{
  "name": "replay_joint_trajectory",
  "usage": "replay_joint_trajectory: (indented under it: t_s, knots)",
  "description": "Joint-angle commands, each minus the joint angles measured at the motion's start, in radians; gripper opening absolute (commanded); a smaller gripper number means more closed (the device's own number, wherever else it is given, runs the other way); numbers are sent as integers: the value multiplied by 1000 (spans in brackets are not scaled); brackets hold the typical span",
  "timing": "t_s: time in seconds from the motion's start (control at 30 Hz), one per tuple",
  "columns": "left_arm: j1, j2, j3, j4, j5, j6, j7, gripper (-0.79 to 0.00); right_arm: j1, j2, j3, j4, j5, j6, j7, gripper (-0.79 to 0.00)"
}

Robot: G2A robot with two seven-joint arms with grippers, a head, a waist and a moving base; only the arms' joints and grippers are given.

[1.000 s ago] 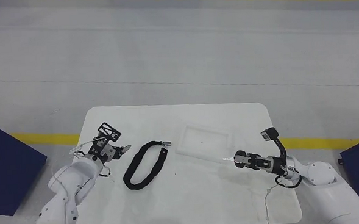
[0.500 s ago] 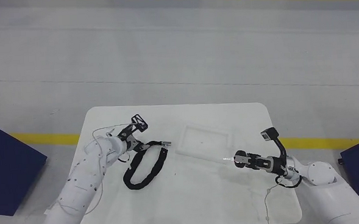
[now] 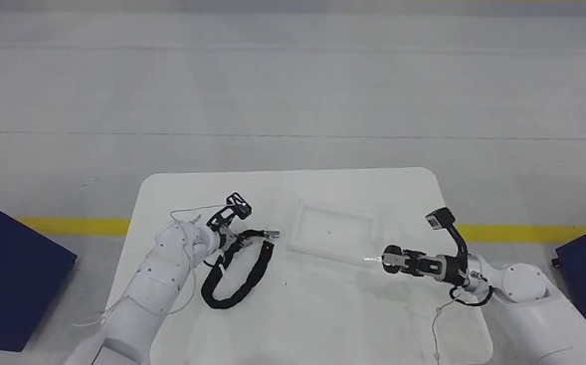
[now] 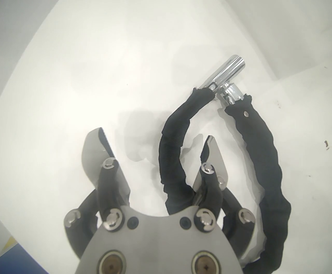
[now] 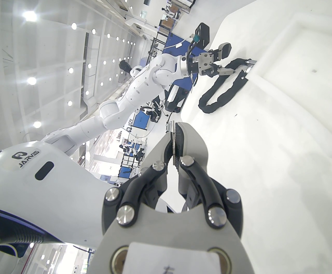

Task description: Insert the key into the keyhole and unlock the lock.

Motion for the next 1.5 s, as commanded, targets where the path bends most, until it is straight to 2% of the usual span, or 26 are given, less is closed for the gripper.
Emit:
replay_joint_trajectory:
  t_s: [0.0,0.03,0.3,0.37,0.53,0.77,0.8,0.83,1.1,1.47]
  knots:
    - [-11,-13,12,29,2,-2,4,-336,0,0,0,0,0,0,0,-785]
    - [-15,-18,16,42,2,-1,8,-394,0,0,0,0,0,0,0,-785]
    - [-43,-51,36,114,-8,-11,28,-477,0,0,0,0,0,0,0,-785]
    - [-47,-57,40,125,-7,-10,31,-554,0,0,0,0,0,0,0,-785]
    - [-56,-69,49,149,-6,-12,31,-637,0,0,0,0,0,0,0,-785]
    - [-59,-82,57,174,-6,-19,25,-686,0,0,0,0,0,0,0,-785]
    - [-59,-84,58,176,-6,-18,26,-760,0,0,0,0,0,0,0,-785]
    - [-60,-85,59,178,-6,-18,27,-785,0,0,0,0,0,0,0,-785]
    - [-63,-85,78,176,39,-4,80,-785,0,0,0,0,0,0,0,-785]
    - [-53,-66,112,130,152,53,245,-785,0,0,0,0,0,0,0,-785]
